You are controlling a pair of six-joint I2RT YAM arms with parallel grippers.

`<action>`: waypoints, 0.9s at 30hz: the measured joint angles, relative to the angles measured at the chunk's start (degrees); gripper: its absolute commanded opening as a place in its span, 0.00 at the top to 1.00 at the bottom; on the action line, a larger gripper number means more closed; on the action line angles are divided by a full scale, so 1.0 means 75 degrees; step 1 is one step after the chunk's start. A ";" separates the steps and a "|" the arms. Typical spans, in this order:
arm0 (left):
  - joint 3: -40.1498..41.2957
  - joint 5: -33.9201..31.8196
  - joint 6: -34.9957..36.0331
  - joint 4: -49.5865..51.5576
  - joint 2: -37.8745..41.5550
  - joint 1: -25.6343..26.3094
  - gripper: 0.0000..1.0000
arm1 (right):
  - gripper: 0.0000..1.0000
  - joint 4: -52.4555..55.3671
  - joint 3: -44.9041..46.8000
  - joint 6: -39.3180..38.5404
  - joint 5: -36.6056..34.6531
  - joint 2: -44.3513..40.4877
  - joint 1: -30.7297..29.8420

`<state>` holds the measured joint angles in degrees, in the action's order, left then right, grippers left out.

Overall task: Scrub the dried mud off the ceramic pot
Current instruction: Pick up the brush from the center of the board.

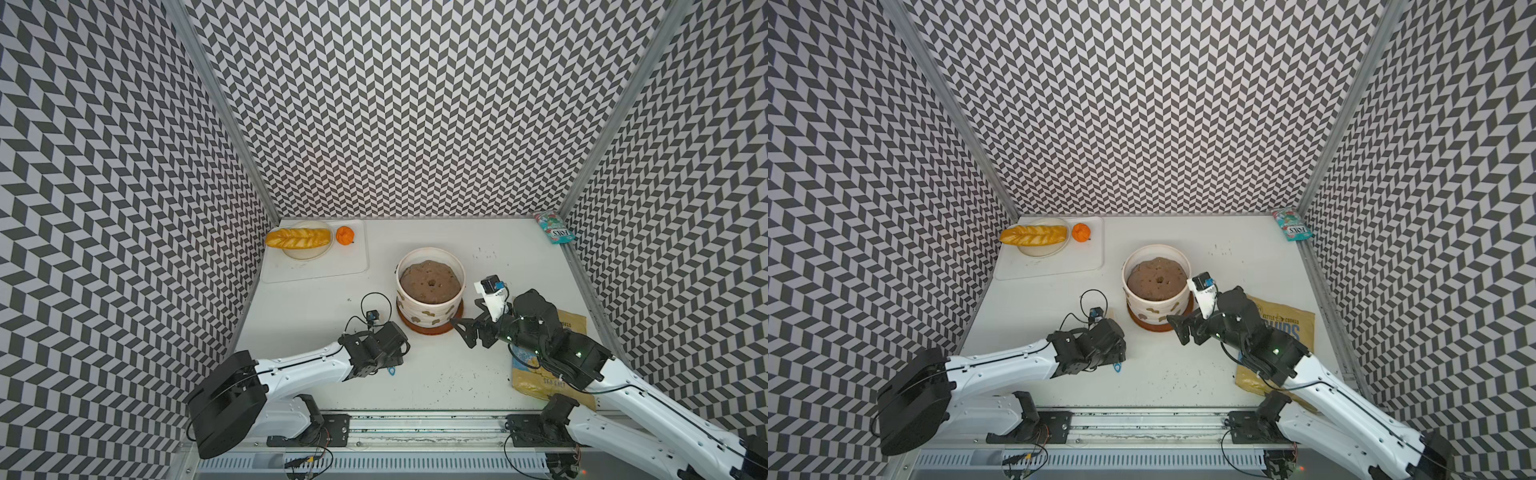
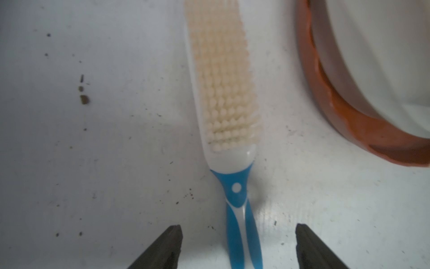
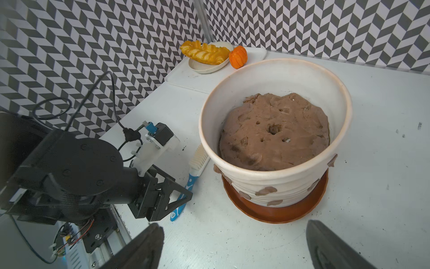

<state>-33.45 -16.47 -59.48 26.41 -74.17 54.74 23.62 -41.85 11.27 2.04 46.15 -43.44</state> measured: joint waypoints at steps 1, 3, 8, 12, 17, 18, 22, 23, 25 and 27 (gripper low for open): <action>-0.0003 -0.0105 -0.0029 0.0006 -0.0117 0.0000 0.28 | 0.00 0.0047 0.0003 0.0026 -0.0067 -0.0020 -0.0009; -0.0047 -0.0321 -0.0047 0.0003 -0.0423 0.0000 0.32 | 0.00 0.0058 0.0026 0.0055 -0.0178 -0.0070 -0.0009; -0.0513 -0.0688 -0.0029 -0.0003 -0.1105 0.0003 0.40 | 0.00 0.0047 0.0178 0.0082 -0.0306 -0.0117 -0.0015; -0.0781 -0.0953 0.0012 0.0000 -0.1515 0.0006 0.51 | 0.00 0.0052 0.0385 0.0099 -0.0367 -0.0137 -0.0020; -0.0784 -0.1142 0.0055 0.0000 -0.1638 0.0047 0.68 | 0.00 -0.0017 0.0554 0.0111 -0.0367 -0.0221 -0.0023; -0.0775 -0.1198 0.0079 0.0003 -0.1655 0.0050 0.71 | 0.00 -0.0041 0.0565 0.0114 -0.0361 -0.0219 -0.0023; -0.0729 -0.1338 0.0172 -0.0070 -0.1670 0.0055 0.81 | 0.00 -0.0248 0.0606 0.0178 -0.0364 -0.0213 -0.0023; -0.0726 -0.1349 0.0210 -0.0085 -0.1670 0.0058 0.84 | 0.00 -0.0318 0.0635 0.0195 -0.0367 -0.0210 -0.0023; -0.0729 -0.1361 0.0277 -0.0090 -0.1667 0.0070 0.88 | 0.00 -0.0437 0.0699 0.0239 -0.0367 -0.0195 -0.0023; -0.0729 -0.1352 0.0341 -0.0087 -0.1649 0.0070 0.91 | 0.00 -0.0490 0.0729 0.0271 -0.0364 -0.0149 -0.0023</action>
<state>-38.92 -26.61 -56.93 25.76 -86.54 55.27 19.94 -36.38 13.30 -0.69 45.04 -43.62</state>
